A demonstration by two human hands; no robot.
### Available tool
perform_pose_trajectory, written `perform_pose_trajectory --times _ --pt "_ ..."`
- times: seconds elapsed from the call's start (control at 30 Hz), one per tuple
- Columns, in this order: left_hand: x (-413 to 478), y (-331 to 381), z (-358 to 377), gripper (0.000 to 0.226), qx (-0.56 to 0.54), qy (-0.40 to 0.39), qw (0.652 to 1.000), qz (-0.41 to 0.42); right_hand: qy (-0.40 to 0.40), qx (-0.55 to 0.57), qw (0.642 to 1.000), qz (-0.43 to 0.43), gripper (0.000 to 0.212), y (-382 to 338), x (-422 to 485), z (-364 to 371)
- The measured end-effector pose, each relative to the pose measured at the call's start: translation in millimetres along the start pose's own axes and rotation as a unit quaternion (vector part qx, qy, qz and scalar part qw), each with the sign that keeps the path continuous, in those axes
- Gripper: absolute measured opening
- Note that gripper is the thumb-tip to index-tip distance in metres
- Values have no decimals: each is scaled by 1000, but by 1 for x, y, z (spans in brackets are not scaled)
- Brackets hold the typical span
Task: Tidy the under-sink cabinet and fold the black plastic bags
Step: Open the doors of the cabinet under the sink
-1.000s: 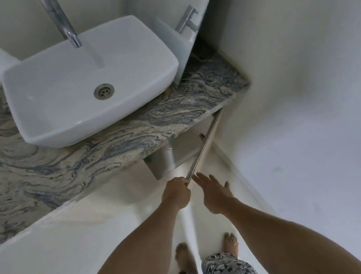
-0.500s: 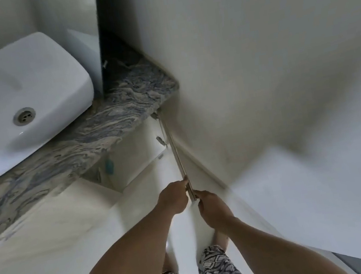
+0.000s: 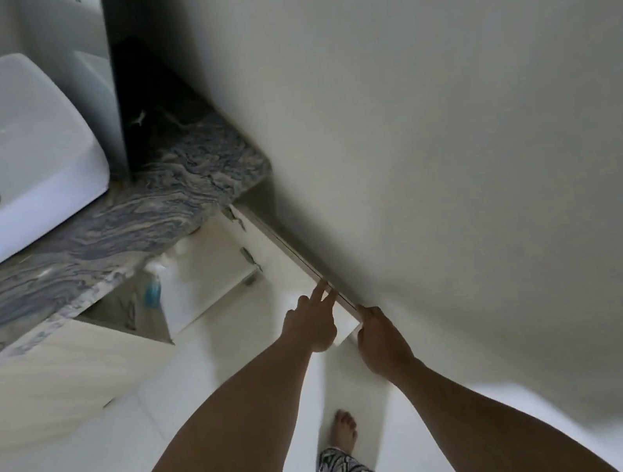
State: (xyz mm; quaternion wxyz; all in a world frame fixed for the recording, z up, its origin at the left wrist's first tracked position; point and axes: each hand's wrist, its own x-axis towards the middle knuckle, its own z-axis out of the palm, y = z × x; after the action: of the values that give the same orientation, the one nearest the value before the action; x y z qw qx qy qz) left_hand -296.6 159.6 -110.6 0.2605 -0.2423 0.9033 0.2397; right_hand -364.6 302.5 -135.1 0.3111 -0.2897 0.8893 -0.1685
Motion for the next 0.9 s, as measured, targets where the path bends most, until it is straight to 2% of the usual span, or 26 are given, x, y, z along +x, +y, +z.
perform_pose_trajectory --times 0.2,0.3,0.37,0.47,0.67,0.9 --pt "-8 -16 -4 72 -25 17 998 -46 0 -38 999 7 52 1 21 -10" --pt "-26 -43 -10 69 -57 38 994 -89 8 -102 994 -28 55 -15 26 -8" --pt "-43 -64 -15 68 -76 57 988 -120 5 -99 993 -57 56 -36 28 -3" --pt "-72 -102 -23 68 -92 88 979 -158 -49 -94 987 -118 54 -77 31 12" --pt "-145 -196 -26 62 -126 140 948 -257 -89 -43 975 -199 52 -194 31 58" --pt "-205 -293 -13 64 -186 164 910 -331 -167 -119 929 -308 54 -310 15 136"
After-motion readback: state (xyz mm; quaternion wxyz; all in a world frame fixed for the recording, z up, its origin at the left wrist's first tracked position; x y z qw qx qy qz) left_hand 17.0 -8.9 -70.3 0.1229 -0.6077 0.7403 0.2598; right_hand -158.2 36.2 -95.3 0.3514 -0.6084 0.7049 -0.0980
